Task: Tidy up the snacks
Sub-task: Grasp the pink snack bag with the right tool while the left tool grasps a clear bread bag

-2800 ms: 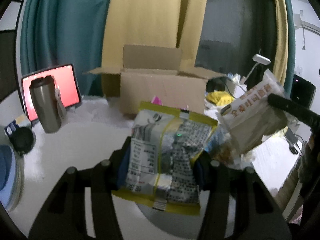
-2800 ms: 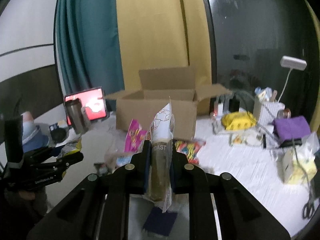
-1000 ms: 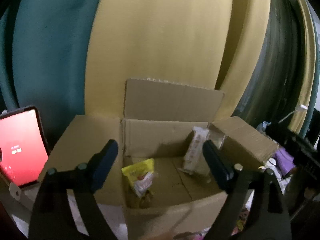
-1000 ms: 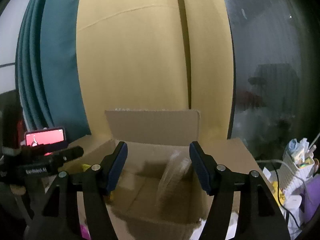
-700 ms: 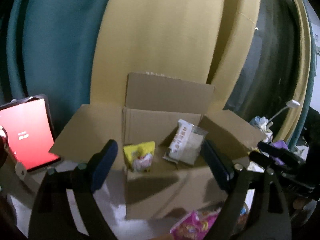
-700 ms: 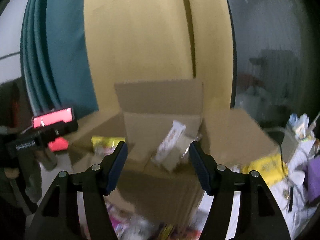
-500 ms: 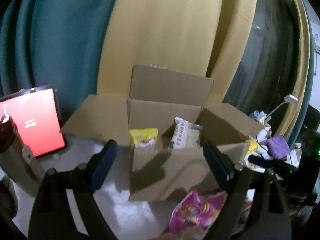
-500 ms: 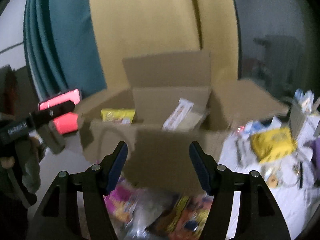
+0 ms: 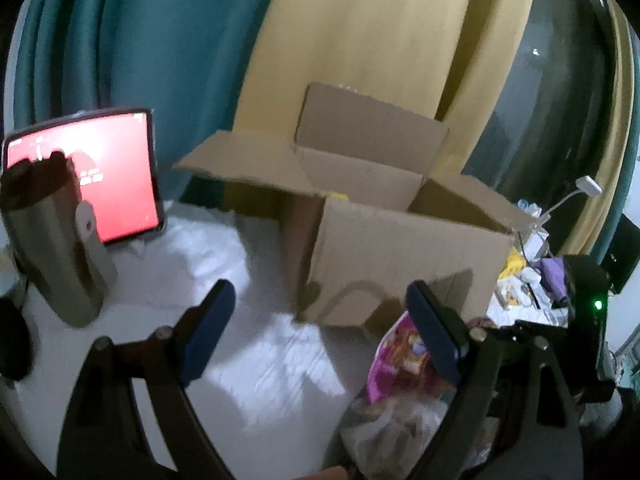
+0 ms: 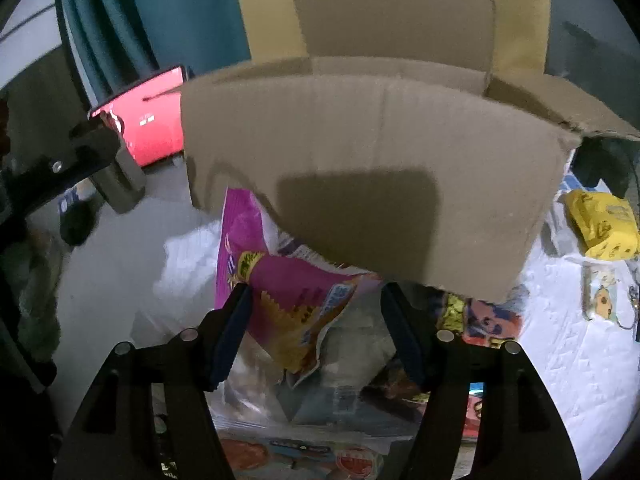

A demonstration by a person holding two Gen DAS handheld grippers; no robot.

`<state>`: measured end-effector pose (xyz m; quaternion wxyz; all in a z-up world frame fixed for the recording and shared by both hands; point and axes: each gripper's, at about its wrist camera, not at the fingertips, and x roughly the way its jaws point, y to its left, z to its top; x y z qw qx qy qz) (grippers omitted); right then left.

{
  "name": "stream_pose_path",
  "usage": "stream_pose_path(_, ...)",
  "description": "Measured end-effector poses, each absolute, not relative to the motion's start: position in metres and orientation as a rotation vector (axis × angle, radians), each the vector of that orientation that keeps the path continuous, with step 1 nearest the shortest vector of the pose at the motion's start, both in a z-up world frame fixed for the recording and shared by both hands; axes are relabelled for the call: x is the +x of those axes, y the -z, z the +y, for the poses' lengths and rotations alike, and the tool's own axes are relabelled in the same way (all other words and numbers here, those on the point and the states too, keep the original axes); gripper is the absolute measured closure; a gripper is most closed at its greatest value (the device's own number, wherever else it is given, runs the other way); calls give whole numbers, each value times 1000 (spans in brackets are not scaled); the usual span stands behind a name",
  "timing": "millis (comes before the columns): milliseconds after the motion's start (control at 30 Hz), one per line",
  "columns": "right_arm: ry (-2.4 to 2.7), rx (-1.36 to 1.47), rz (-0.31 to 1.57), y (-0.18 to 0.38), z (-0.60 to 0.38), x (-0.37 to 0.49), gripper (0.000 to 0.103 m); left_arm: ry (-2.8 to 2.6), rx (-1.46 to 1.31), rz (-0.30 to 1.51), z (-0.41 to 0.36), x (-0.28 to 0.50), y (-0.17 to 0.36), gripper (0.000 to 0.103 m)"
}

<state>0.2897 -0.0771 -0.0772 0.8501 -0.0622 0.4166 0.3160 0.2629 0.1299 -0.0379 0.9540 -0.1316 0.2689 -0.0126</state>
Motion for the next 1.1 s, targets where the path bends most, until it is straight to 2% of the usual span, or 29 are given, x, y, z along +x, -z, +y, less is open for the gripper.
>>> stream_pose_path(100, -689, -133, 910, 87, -70, 291, 35, 21, -271, 567, 129, 259, 45, 14)
stream_pose_path(133, -700, -134, 912, 89, -68, 291, 39, 19, -270, 572, 129, 258, 47, 14)
stream_pose_path(167, -721, -127, 904, 89, -68, 289, 59, 18, -269, 579, 128, 257, 49, 14)
stream_pose_path(300, -736, -157, 846, 81, -67, 277, 75, 24, -264, 606, 119, 259, 56, 14)
stream_pose_path(733, -652, -56, 705, 42, -151, 260, 76, 74, -160, 736, 53, 296, 71, 14)
stream_pose_path(1100, -624, 64, 688, 48, -214, 280, 75, 65, -107, 895, 10, 353, 82, 14)
